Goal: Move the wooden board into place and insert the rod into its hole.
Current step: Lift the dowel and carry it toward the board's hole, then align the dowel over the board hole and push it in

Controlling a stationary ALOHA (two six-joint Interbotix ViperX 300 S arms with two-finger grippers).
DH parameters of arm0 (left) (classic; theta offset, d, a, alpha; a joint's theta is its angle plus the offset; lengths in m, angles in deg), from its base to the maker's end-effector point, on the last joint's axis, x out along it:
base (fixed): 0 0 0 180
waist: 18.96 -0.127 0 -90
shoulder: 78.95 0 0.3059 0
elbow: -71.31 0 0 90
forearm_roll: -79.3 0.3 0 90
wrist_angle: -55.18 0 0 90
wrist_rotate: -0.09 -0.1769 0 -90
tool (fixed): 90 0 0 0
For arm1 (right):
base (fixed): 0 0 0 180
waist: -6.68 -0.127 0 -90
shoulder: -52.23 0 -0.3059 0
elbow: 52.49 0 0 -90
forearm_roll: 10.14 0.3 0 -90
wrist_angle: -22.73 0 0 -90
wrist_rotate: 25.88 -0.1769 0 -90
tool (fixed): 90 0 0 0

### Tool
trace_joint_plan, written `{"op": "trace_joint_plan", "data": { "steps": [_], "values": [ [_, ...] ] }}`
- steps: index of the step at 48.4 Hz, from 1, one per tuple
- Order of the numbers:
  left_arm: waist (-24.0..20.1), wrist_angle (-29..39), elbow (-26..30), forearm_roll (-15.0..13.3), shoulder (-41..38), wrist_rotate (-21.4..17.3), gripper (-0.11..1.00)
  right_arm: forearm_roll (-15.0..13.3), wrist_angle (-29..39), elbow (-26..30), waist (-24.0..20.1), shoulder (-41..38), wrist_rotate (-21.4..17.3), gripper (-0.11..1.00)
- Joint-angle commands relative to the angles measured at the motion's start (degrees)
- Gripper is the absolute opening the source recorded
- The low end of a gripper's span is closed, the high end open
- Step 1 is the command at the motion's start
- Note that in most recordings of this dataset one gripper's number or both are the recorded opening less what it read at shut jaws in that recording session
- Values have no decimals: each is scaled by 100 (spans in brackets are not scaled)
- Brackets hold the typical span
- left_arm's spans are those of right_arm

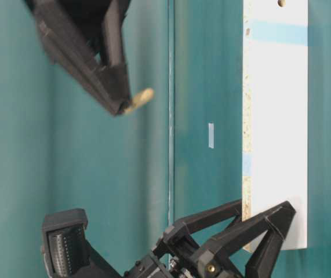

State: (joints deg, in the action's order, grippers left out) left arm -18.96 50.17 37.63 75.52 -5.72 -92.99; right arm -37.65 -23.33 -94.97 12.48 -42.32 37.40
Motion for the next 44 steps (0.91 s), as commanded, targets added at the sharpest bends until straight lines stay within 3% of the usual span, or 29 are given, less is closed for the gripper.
{"op": "trace_joint_plan", "data": {
  "steps": [1, 10, 20, 44],
  "values": [
    [18, -44, 105, 0, 0, 26, 68, 141, -703, -299, 202, 105, 141, 10],
    [18, -53, 185, 0, -193, 9, 62, 466, -1529, -870, 378, 114, 387, 10],
    [26, -62, 167, 18, -185, -44, 21, 466, -1556, -984, 378, 132, 404, 10],
    [18, -123, 149, 18, -211, -211, 21, 466, -1644, -1125, 378, -26, 527, 10]
  ]
}}
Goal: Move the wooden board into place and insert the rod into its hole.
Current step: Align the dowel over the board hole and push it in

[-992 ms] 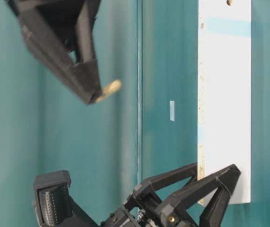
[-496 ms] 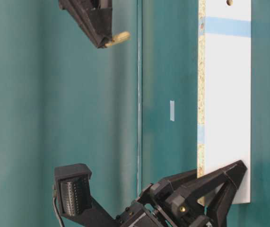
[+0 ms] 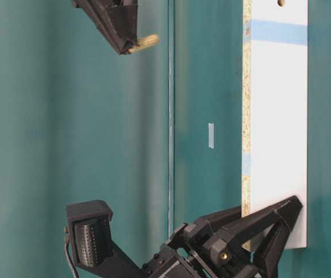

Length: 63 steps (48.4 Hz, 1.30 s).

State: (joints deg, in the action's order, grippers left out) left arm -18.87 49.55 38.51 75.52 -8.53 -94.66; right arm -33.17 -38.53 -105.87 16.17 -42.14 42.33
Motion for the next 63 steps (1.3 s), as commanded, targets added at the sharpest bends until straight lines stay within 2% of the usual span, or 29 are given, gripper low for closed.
{"op": "trace_joint_plan", "data": {
  "steps": [1, 5, 11, 17, 35, 63],
  "values": [
    [9, -62, 62, 18, 70, -44, 21, 26, -158, -62, 9, -79, 53, 10],
    [9, -62, 79, 18, 70, -44, 21, 97, -492, -237, 9, -246, 167, 10],
    [9, -62, 88, 18, 70, -35, 21, 396, -1020, -466, 9, -492, 308, 10],
    [9, -62, 97, 18, 70, -26, 21, 466, -1230, -492, 18, -756, 439, 10],
    [9, -62, 97, 18, 70, -18, 21, 457, -1169, -246, 18, -1310, 475, 10],
    [9, -62, 62, 18, 70, -35, 21, 466, -650, -185, 18, -1327, 475, 10]
  ]
}}
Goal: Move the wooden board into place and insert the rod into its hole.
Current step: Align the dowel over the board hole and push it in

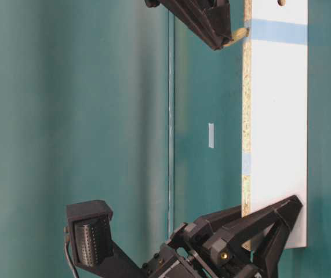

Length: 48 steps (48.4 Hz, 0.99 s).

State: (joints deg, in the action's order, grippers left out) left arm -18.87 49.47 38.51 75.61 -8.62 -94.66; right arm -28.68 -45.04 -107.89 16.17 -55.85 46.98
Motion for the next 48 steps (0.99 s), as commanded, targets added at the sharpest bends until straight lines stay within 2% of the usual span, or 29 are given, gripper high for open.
{"op": "trace_joint_plan", "data": {
  "steps": [1, 21, 48],
  "values": [
    [9, -53, 62, 9, 88, -35, 21, 18, 9, 18, 9, 44, 9, 10],
    [9, -53, 62, 9, 88, -26, 21, 18, 132, -9, 18, 44, -9, 10],
    [9, -53, 53, 9, 79, -18, 21, 18, 272, -387, 0, 229, -44, 10]
  ]
}}
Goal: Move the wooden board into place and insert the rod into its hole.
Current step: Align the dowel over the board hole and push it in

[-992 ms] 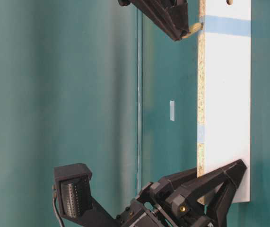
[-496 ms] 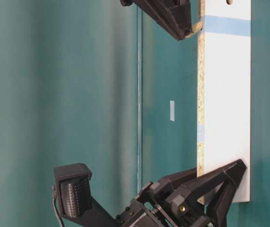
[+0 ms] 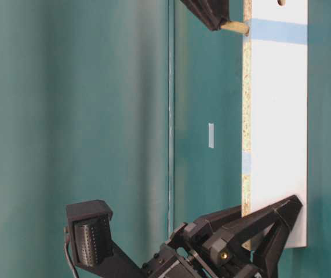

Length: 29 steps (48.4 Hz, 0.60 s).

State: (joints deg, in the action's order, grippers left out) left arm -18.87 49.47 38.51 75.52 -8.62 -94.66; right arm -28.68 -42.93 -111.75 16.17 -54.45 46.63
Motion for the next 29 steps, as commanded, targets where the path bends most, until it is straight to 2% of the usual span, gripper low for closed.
{"op": "trace_joint_plan", "data": {
  "steps": [1, 29],
  "values": [
    [9, -53, 44, 18, 79, -9, 21, 18, 114, 9, -9, 88, -9, 10],
    [0, -53, 44, 18, 79, -9, 21, 18, 773, -9, -132, 88, -9, 10]
  ]
}}
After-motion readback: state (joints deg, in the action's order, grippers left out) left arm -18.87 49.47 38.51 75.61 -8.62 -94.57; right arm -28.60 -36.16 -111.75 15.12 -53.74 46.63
